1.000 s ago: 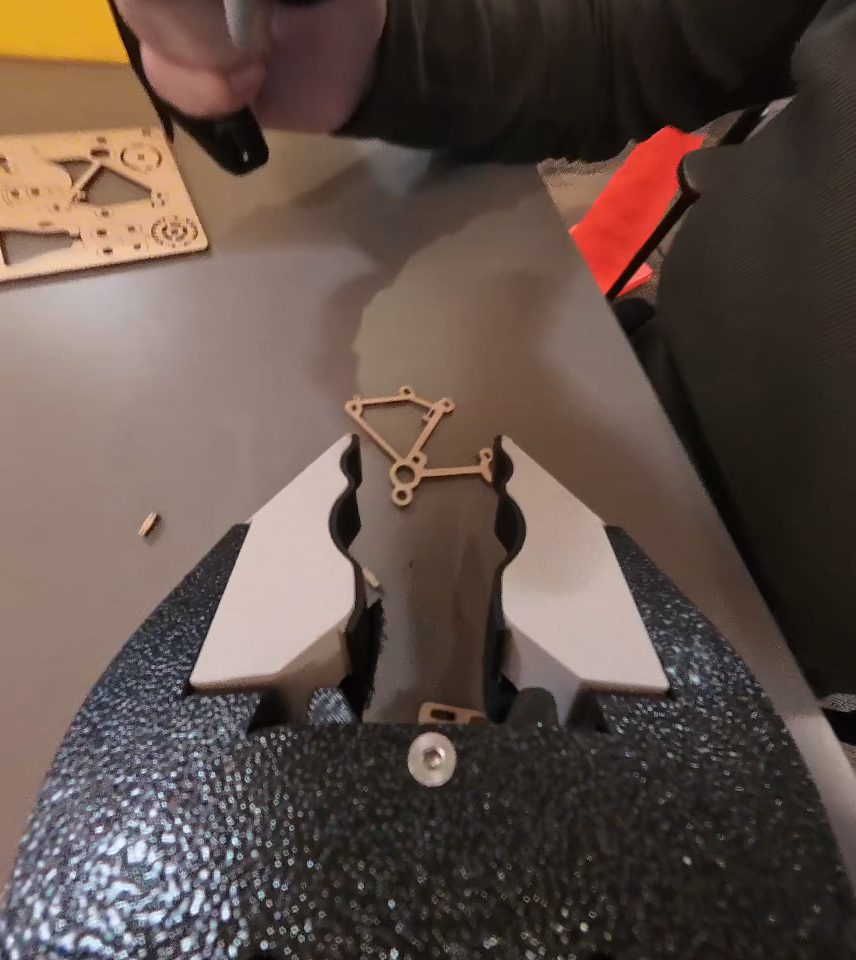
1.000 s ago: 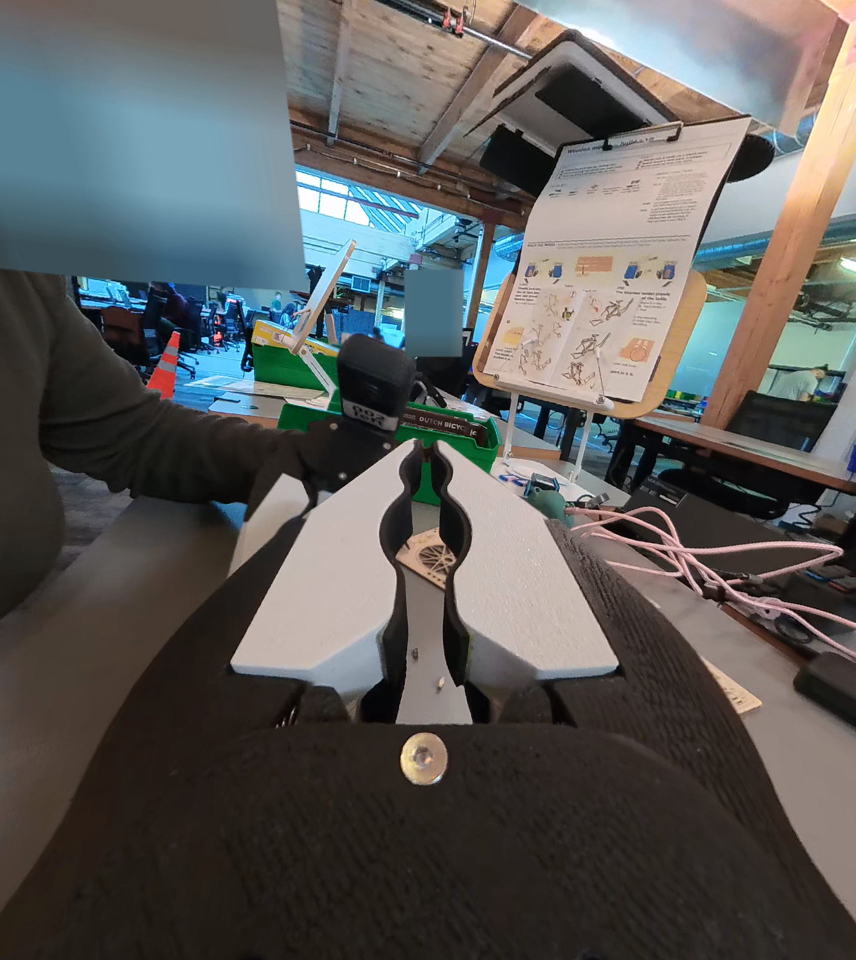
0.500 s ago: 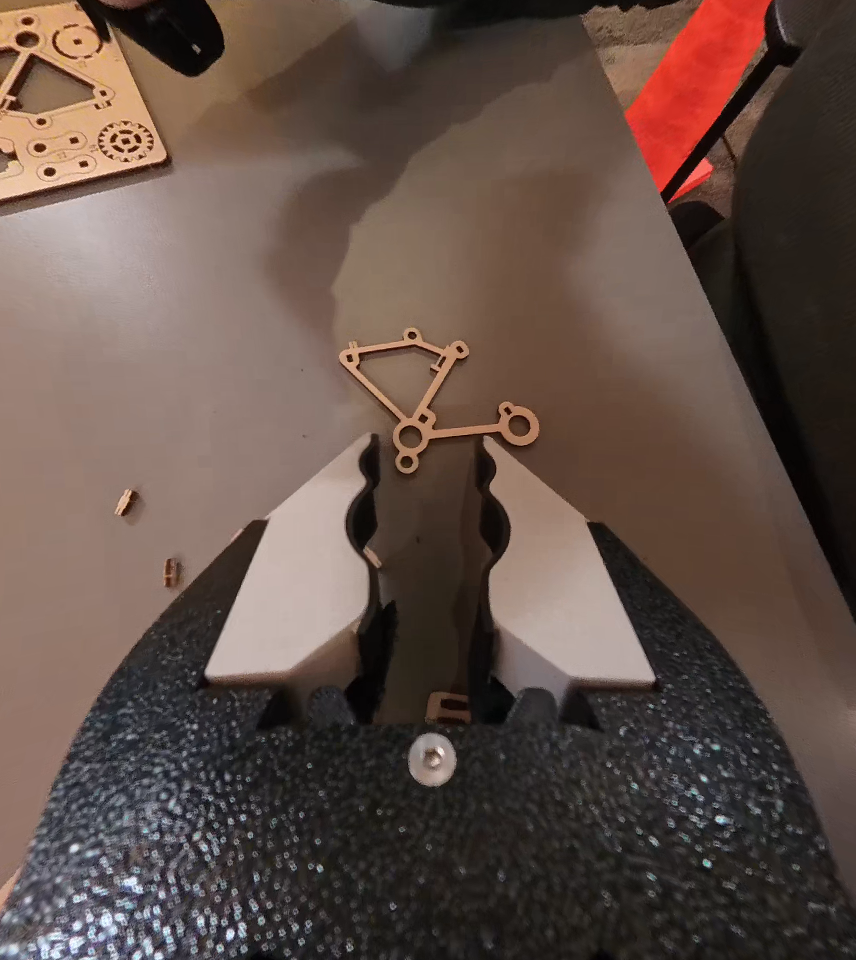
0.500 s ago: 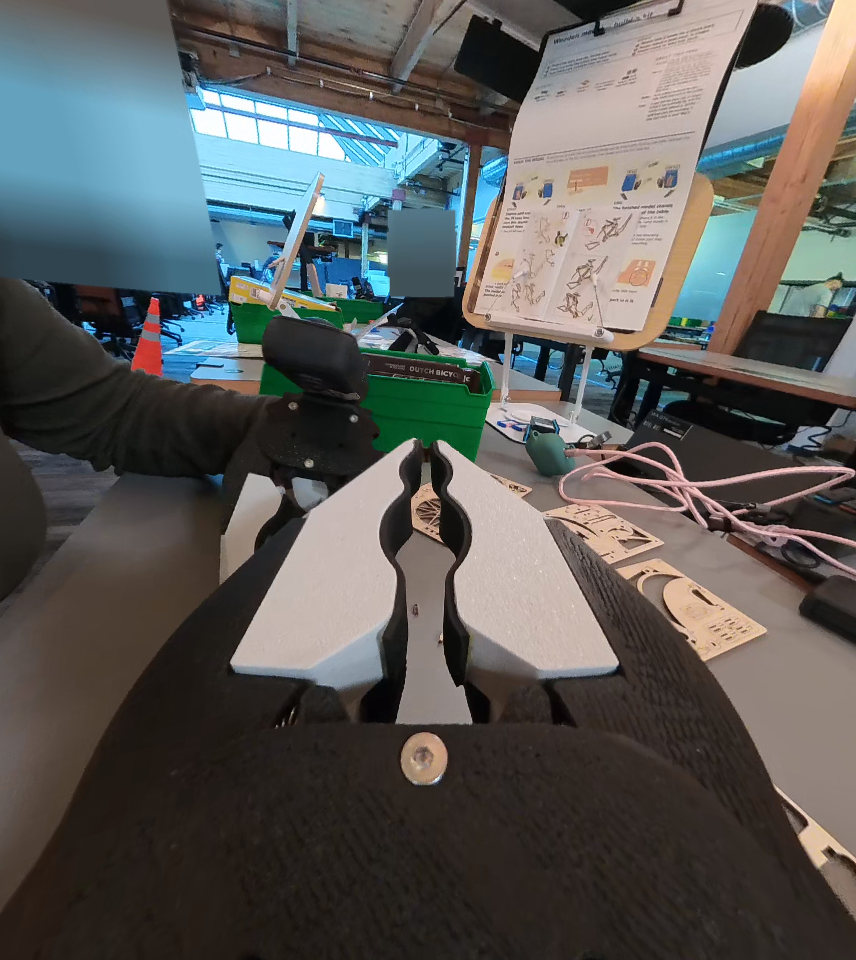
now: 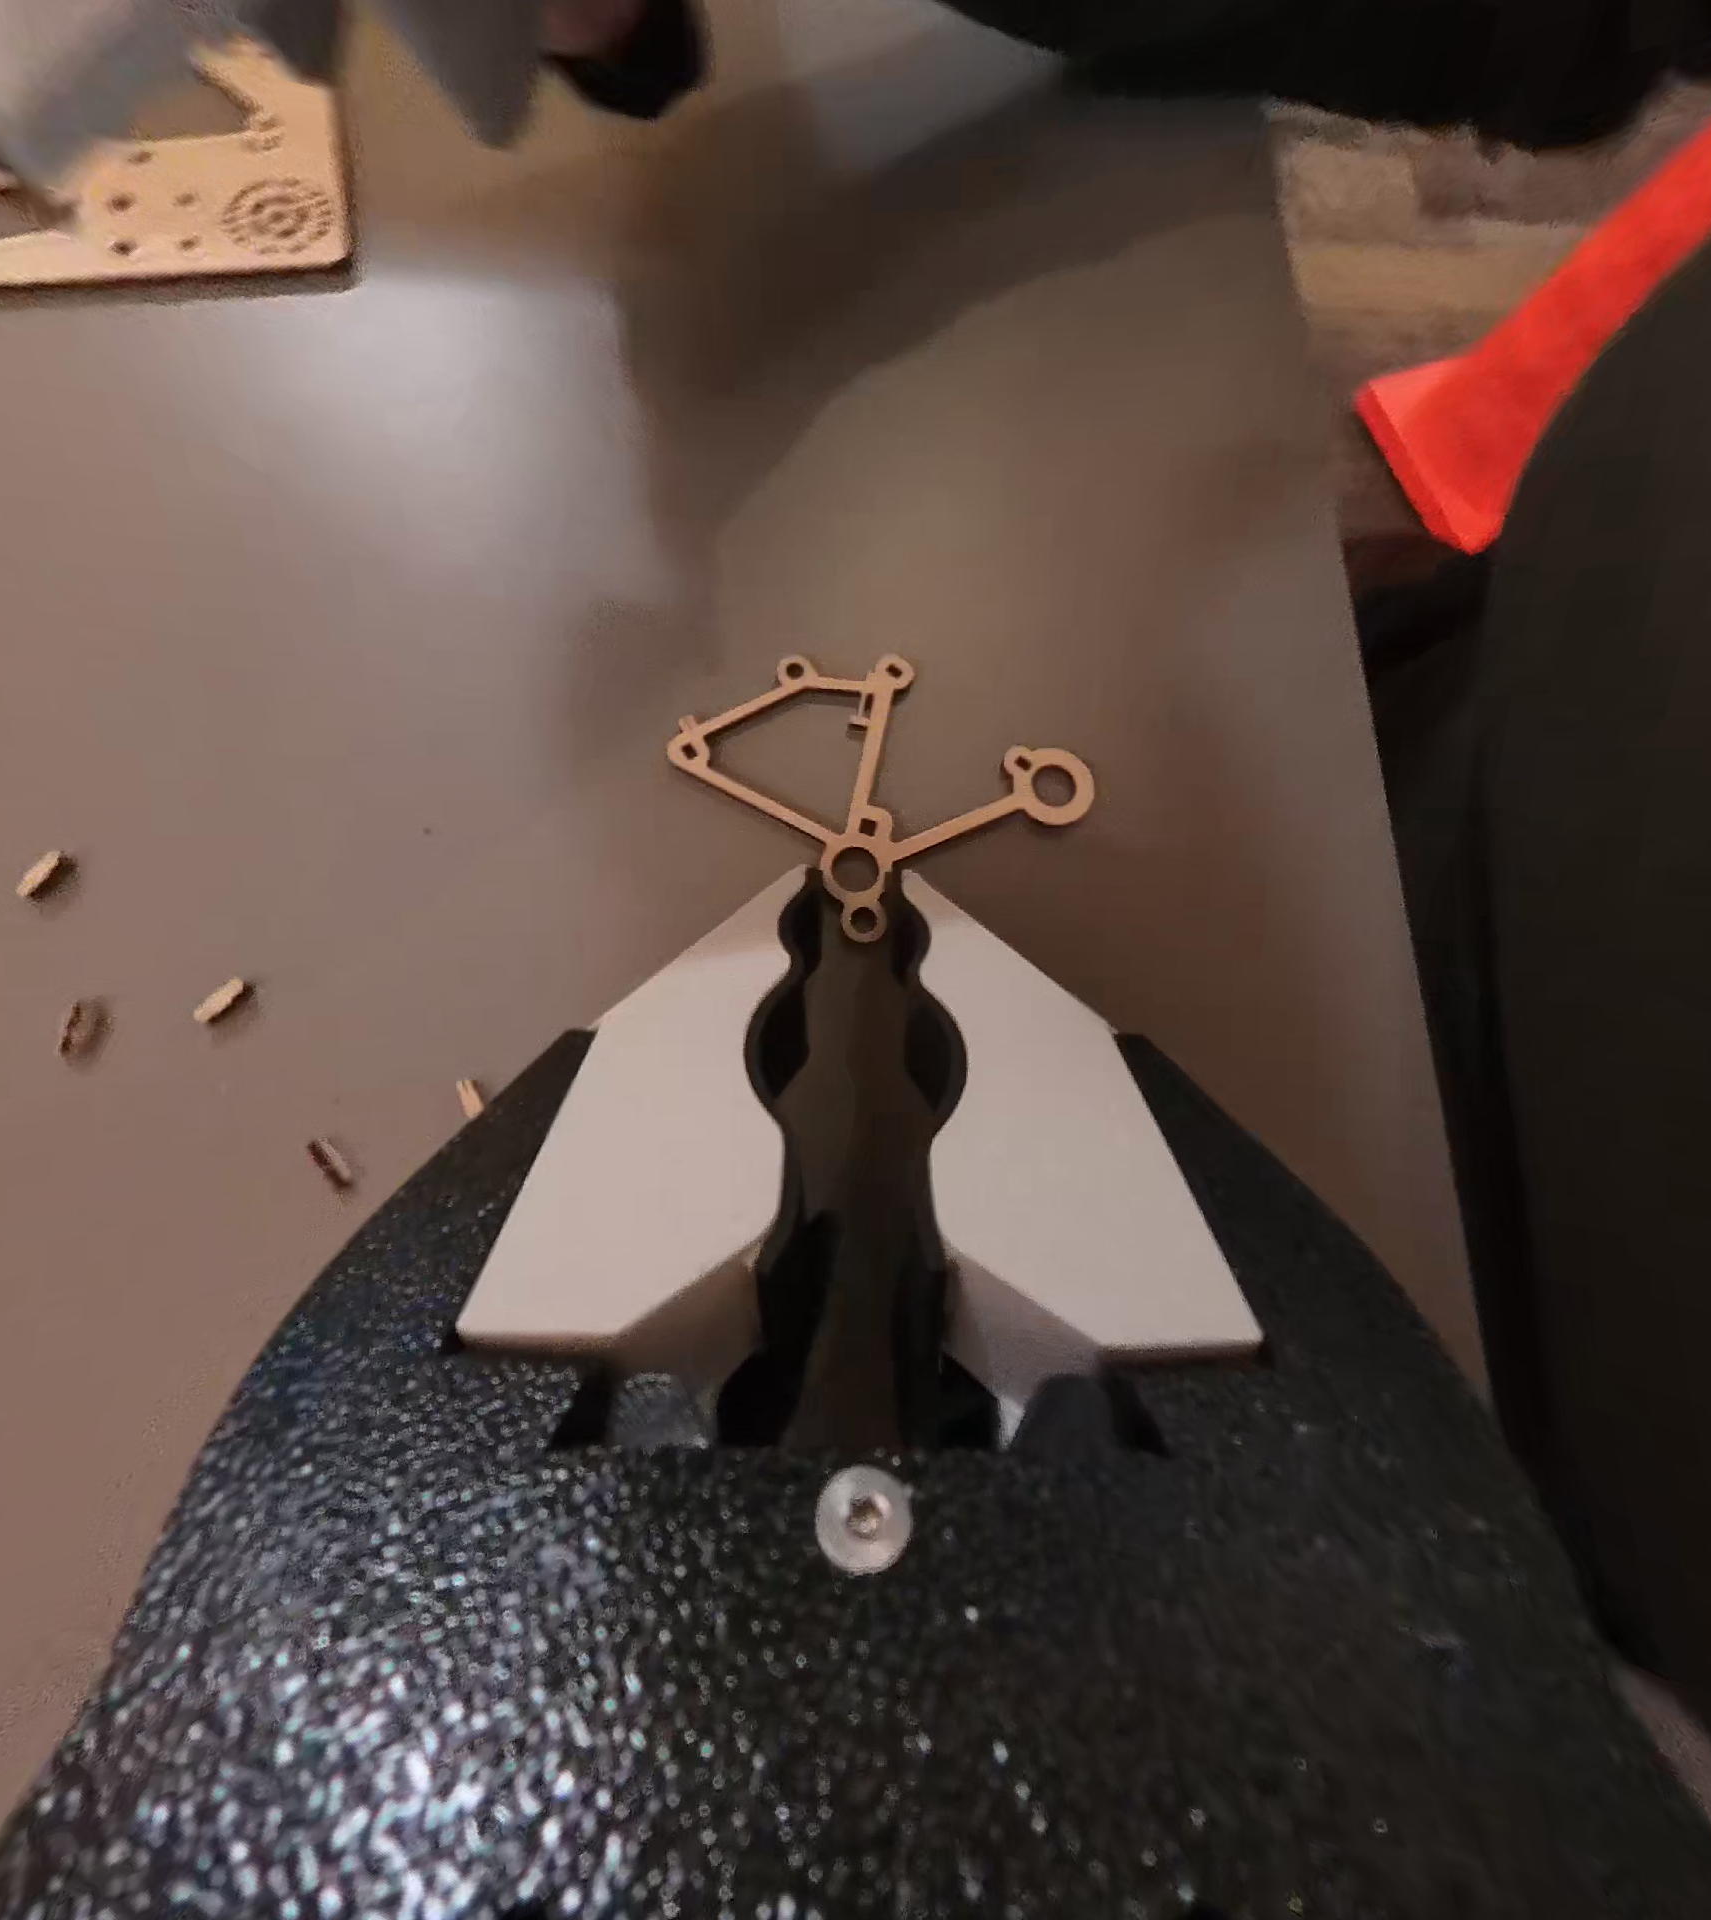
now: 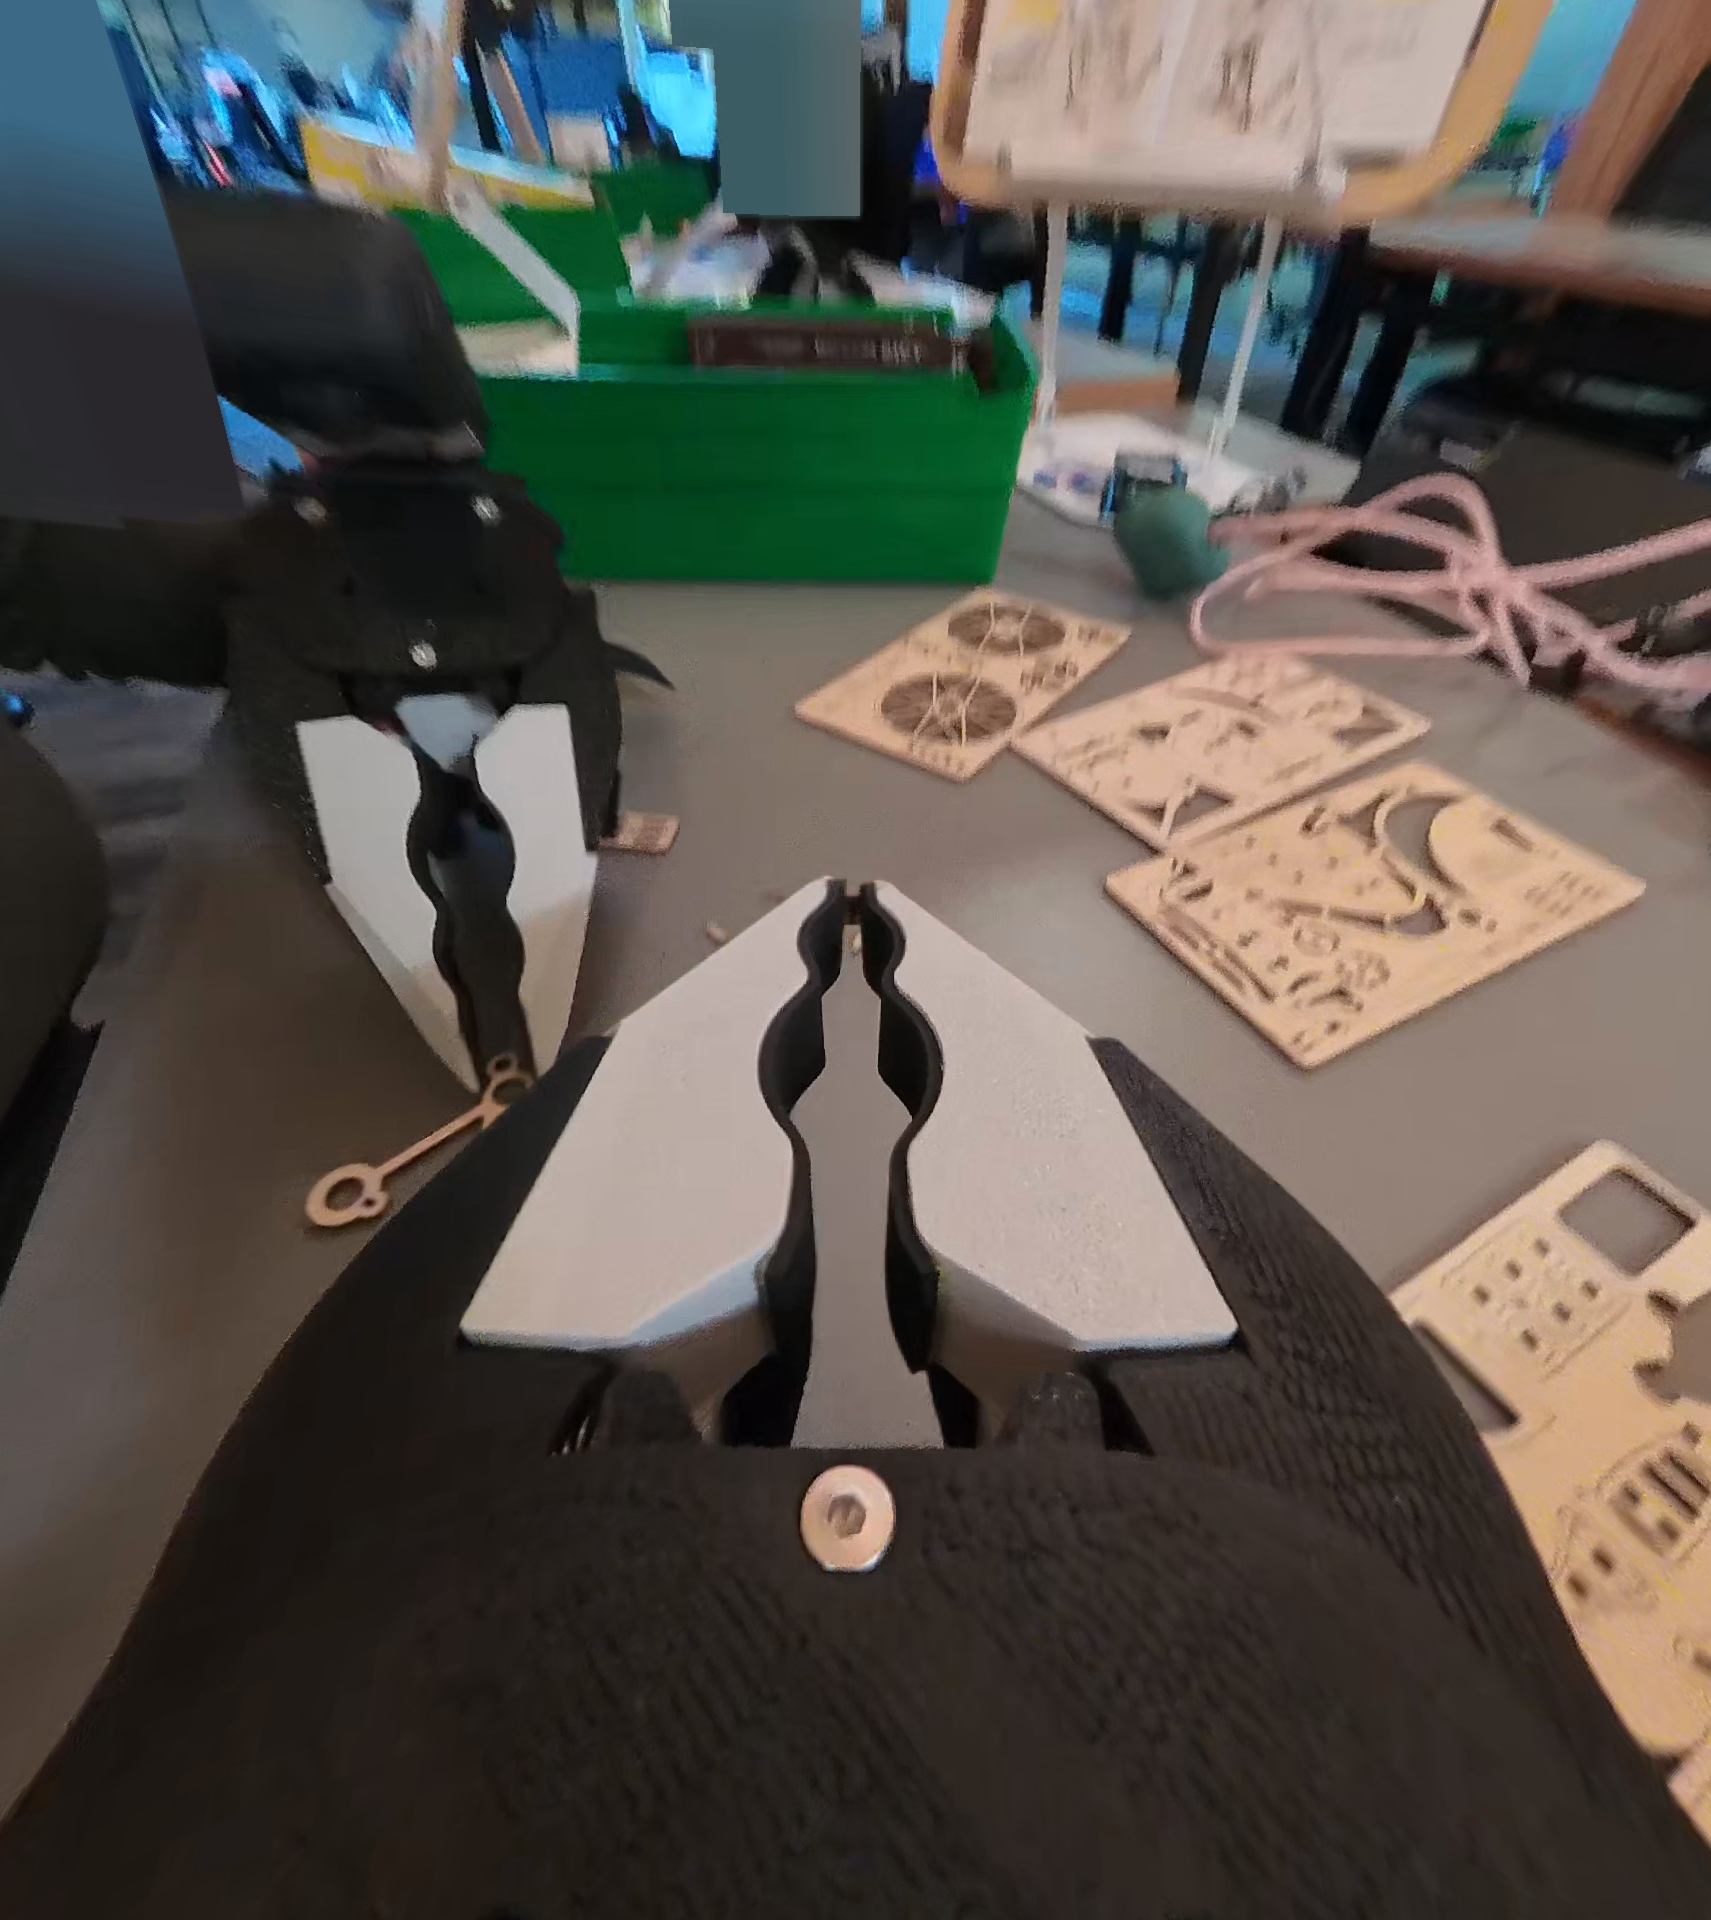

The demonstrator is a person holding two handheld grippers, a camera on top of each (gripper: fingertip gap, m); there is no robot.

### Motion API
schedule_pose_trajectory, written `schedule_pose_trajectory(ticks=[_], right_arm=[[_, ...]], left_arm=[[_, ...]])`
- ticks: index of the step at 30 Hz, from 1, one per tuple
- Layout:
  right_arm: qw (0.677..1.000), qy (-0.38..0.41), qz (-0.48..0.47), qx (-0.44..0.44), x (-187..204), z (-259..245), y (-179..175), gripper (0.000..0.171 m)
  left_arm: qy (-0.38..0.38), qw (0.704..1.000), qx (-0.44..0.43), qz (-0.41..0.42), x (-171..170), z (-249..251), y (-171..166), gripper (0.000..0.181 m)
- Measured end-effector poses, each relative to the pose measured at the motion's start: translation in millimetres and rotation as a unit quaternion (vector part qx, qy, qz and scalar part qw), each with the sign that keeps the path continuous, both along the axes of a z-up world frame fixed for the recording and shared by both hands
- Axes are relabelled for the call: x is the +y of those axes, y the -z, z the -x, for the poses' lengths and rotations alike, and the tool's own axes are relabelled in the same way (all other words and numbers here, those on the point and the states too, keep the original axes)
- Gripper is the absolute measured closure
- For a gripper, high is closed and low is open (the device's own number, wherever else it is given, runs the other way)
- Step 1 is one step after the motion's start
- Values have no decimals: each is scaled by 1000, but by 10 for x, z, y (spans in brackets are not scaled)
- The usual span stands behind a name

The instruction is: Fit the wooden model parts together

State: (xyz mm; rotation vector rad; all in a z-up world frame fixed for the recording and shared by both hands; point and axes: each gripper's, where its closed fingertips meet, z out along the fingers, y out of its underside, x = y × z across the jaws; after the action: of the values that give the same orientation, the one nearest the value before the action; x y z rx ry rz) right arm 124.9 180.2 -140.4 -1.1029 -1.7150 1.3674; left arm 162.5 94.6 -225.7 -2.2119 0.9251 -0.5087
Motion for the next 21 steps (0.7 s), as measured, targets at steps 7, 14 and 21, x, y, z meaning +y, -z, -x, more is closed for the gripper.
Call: schedule_pose_trajectory(ticks=[7, 14, 21], right_arm=[[990, 18, 56, -129, -237, -79, 377, 170], [984, 2, 77, -160, -339, -105, 479, 170], [984, -24, 73, -162, -411, -168, 515, 170]], left_arm=[[-172, 982, -70, 28, 101, -1, -16, 173], [-185, 975, -117, 42, 70, -171, -79, 140], [-137, 972, -178, 76, -25, -435, -142, 143]])
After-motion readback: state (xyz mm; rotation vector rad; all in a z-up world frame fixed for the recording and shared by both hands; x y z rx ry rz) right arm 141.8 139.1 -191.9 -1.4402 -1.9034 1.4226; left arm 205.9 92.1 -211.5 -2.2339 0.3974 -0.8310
